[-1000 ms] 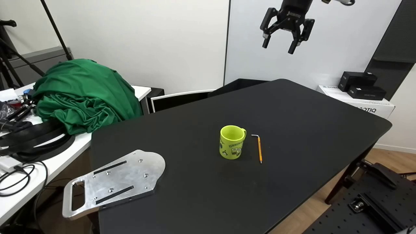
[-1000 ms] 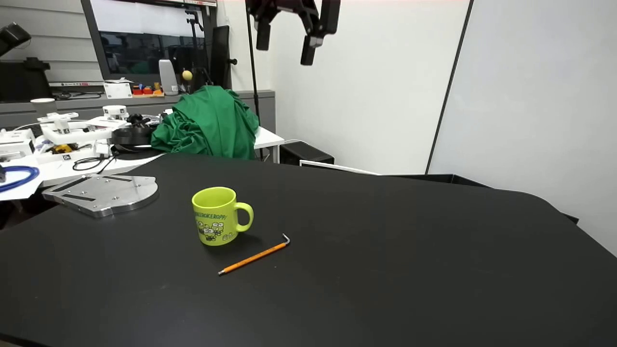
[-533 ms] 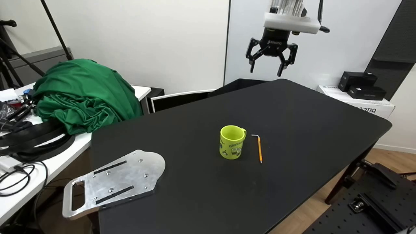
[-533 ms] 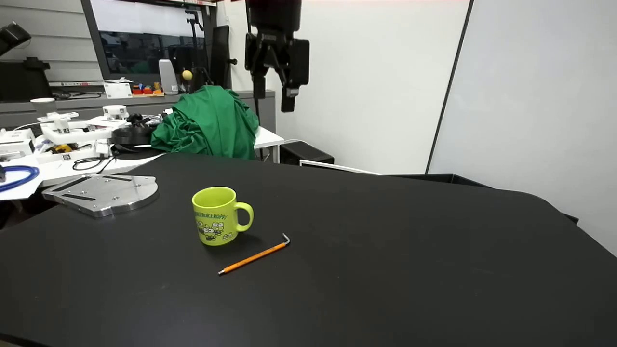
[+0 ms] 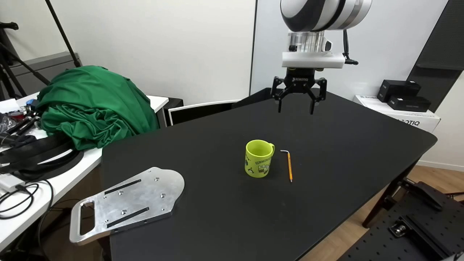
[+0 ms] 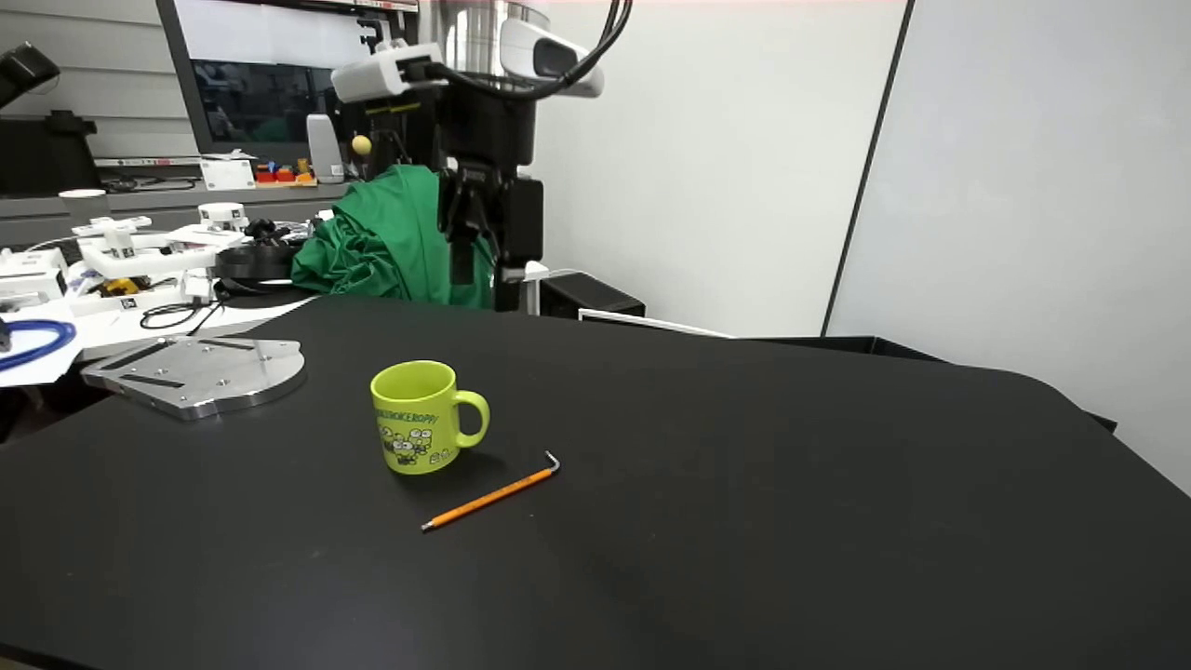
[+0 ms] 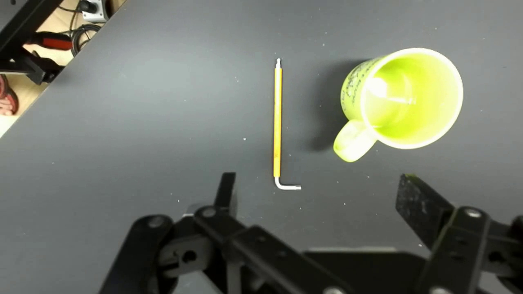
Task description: Put then remove the orange thing from the cup and put it on the table
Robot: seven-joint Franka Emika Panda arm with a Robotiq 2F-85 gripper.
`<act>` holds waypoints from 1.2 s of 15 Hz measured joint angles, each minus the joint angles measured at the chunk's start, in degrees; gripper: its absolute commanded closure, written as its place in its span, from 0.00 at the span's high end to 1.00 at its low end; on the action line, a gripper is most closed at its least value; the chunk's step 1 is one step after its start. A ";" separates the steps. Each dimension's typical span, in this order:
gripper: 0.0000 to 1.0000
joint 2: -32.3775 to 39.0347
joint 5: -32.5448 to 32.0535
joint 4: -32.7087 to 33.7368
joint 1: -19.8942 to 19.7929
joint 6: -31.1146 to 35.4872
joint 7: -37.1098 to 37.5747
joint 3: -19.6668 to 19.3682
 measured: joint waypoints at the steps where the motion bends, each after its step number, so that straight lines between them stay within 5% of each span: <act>1: 1.00 0.28 0.00 -0.51 0.09 0.01 0.33 0.00; 18: 1.00 0.94 2.97 -4.39 0.19 1.82 0.34 -0.12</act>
